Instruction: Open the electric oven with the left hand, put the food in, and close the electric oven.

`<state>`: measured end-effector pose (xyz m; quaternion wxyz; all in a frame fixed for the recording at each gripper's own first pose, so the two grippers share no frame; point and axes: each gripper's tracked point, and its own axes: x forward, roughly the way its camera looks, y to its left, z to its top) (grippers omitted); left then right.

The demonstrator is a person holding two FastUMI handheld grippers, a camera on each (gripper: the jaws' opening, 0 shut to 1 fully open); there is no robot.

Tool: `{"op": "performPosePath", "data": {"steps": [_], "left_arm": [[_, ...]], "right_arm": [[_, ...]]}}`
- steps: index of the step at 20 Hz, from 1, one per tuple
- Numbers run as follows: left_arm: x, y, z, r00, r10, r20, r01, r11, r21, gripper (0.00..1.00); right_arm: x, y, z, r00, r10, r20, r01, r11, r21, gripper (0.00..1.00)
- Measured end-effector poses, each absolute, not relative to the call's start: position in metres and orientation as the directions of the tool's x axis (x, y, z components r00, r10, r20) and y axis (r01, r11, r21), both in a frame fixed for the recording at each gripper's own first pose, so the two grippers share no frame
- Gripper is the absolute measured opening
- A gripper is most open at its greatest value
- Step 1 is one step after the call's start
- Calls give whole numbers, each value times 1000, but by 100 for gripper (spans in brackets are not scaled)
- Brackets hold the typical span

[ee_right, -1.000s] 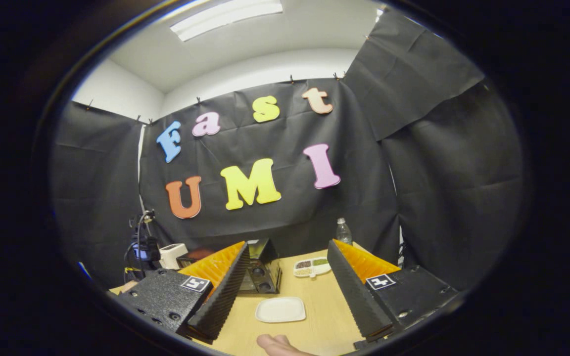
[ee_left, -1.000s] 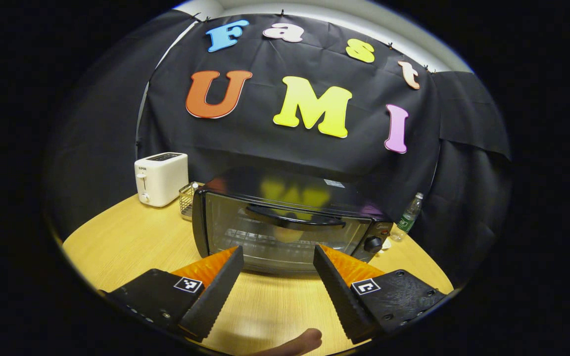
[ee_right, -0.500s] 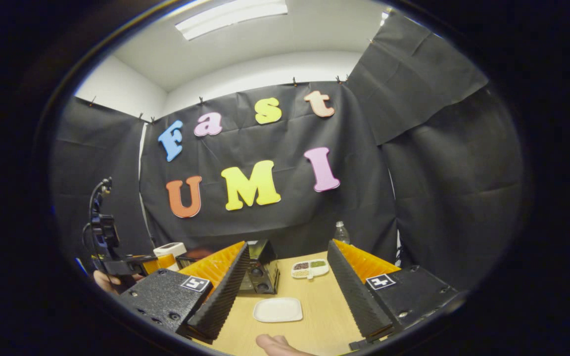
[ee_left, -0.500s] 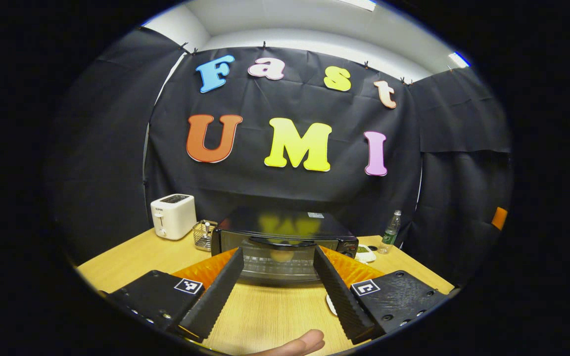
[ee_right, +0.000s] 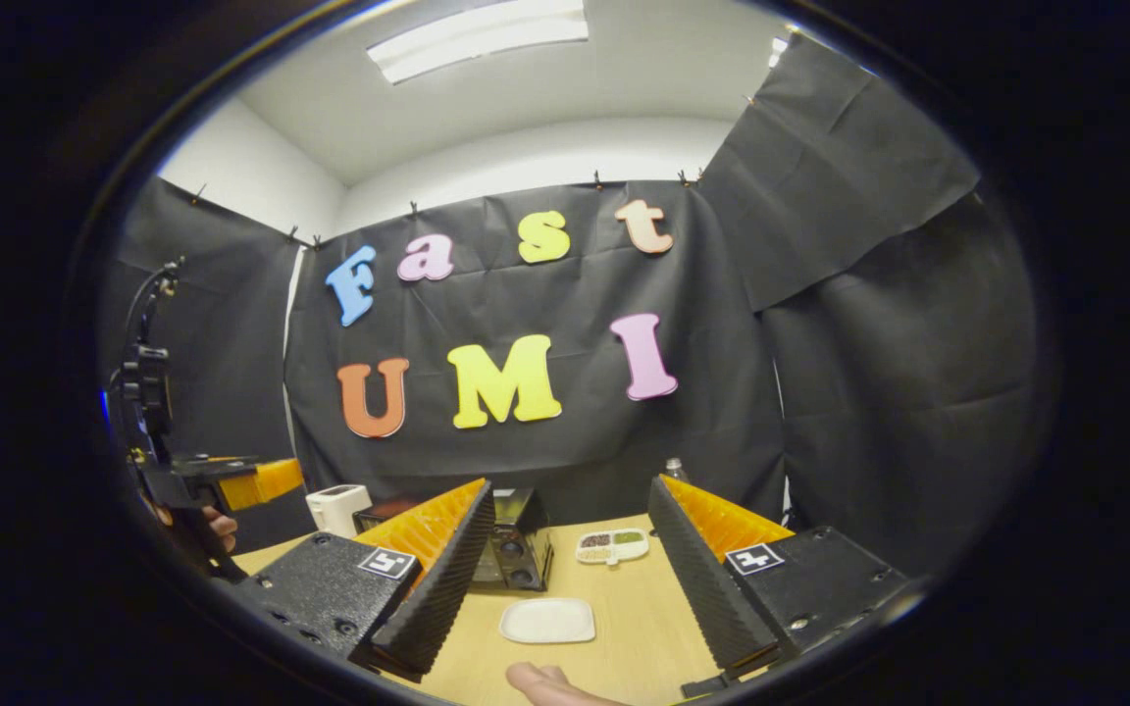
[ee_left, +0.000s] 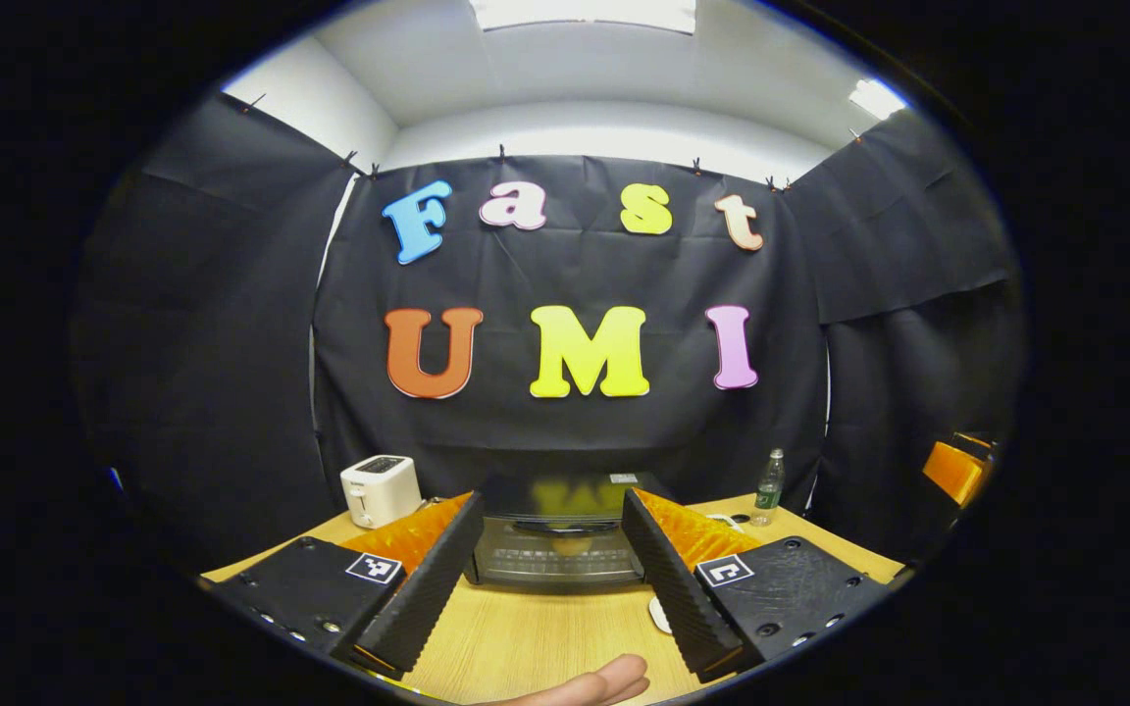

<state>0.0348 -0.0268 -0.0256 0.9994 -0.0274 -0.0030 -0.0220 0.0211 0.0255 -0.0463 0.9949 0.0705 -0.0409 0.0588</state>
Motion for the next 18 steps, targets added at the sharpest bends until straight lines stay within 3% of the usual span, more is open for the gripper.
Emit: {"op": "performPosePath", "data": {"steps": [5, 10, 13, 18], "left_arm": [[2, -32, -15, 998, -60, 27, 61, 998, -20, 95], [-18, -34, -42, 998, -30, -53, 28, 999, -37, 95], [-22, -33, -35, 999, -16, -38, 15, 1000, -14, 95], [-28, -48, -38, 997, -59, -40, 60, 998, 25, 95]], "right_arm": [[13, 28, -39, 987, 122, 108, -135, 984, 114, 96], [11, 33, -37, 989, 118, 91, -127, 988, 91, 96], [8, 40, -35, 988, 139, 75, -144, 988, 65, 96], [8, 33, -37, 991, 118, 62, -120, 992, 42, 96]]}}
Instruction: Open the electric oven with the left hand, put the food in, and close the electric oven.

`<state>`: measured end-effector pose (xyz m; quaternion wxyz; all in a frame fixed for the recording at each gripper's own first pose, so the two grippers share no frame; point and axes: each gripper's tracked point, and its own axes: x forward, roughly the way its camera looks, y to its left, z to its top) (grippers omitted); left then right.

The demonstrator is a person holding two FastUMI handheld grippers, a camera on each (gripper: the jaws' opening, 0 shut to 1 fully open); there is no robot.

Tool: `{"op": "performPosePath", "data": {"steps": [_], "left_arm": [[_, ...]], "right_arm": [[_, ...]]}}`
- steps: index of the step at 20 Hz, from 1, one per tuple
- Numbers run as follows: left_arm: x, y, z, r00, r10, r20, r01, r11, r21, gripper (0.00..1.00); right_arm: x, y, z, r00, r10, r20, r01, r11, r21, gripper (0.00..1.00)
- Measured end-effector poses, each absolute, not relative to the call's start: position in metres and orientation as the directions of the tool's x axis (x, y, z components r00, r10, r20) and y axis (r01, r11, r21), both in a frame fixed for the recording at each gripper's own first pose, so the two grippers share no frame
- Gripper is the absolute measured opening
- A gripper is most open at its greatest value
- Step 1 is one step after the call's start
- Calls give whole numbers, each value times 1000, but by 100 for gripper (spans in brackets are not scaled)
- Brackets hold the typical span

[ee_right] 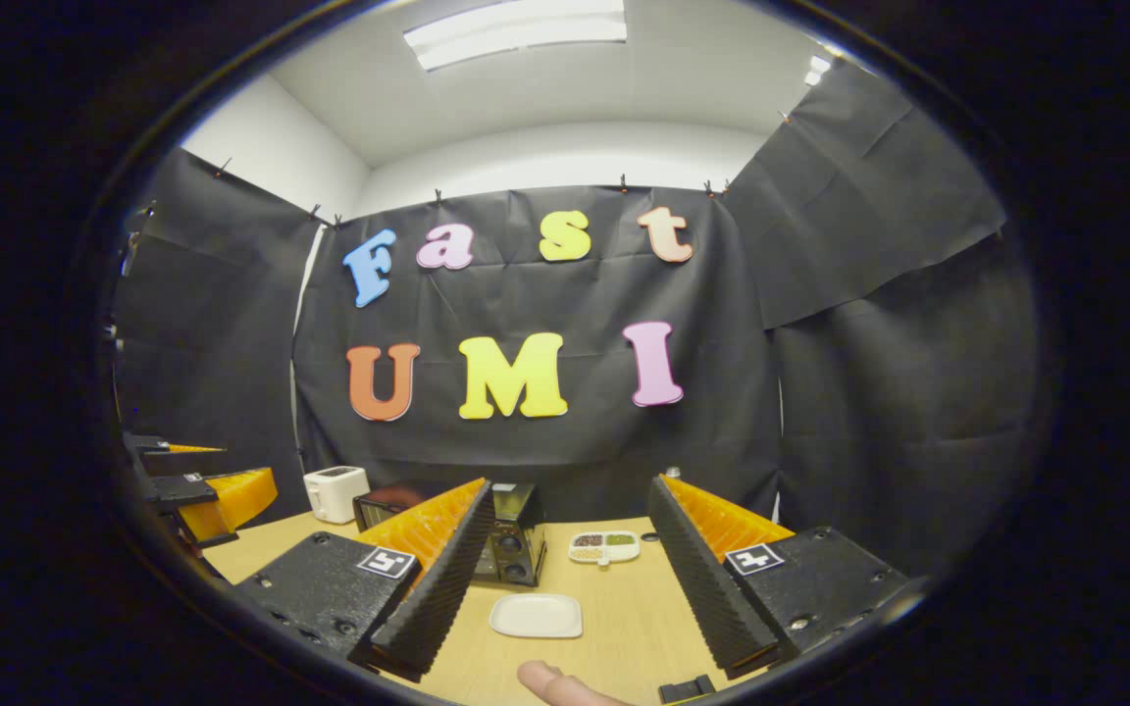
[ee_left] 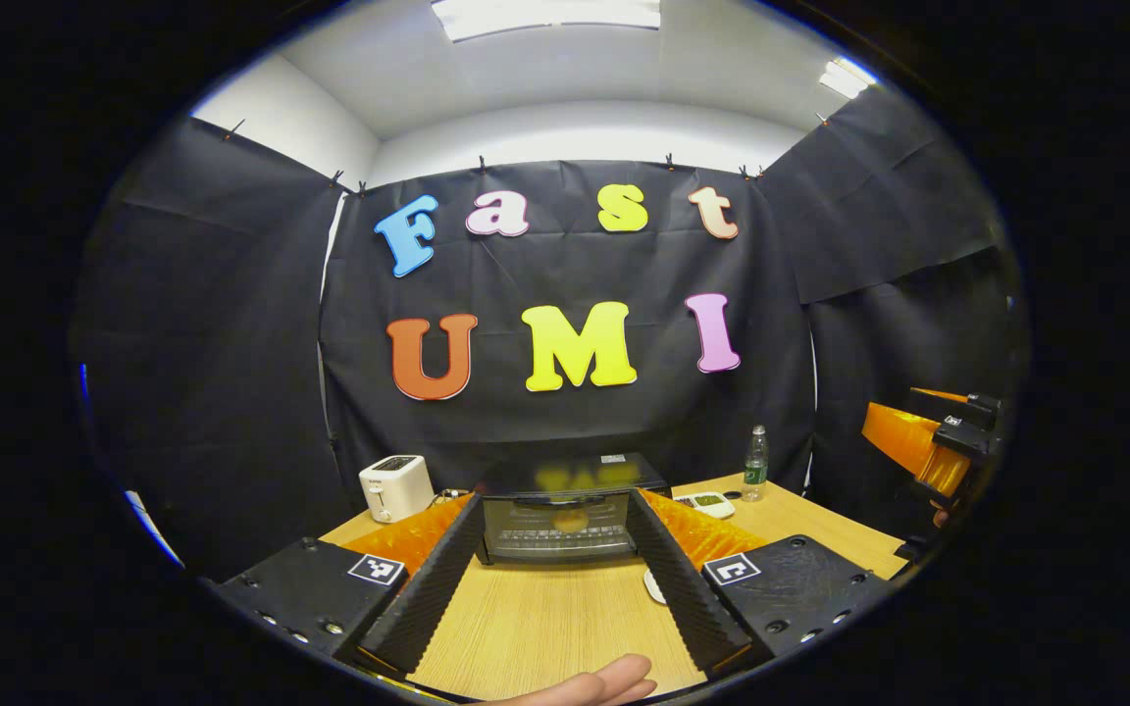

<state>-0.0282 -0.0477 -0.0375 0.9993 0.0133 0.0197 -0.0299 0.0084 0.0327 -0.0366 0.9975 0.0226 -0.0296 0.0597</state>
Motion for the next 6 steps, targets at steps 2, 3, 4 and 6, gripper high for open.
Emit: {"op": "performPosePath", "data": {"steps": [2, 3, 4, 6], "left_arm": [[-29, -47, -37, 997, -56, -43, 58, 998, 29, 95], [-29, -48, -38, 997, -58, -46, 60, 998, 29, 95], [-28, -50, -39, 997, -61, -48, 62, 998, 28, 95], [-27, -52, -41, 997, -67, -48, 69, 997, 27, 95]], "right_arm": [[11, 30, -41, 993, 109, 46, -111, 993, 37, 96], [11, 30, -43, 993, 111, 37, -112, 993, 34, 96], [12, 31, -45, 993, 114, 29, -115, 993, 30, 96], [12, 32, -47, 993, 119, 22, -120, 993, 17, 96]]}}
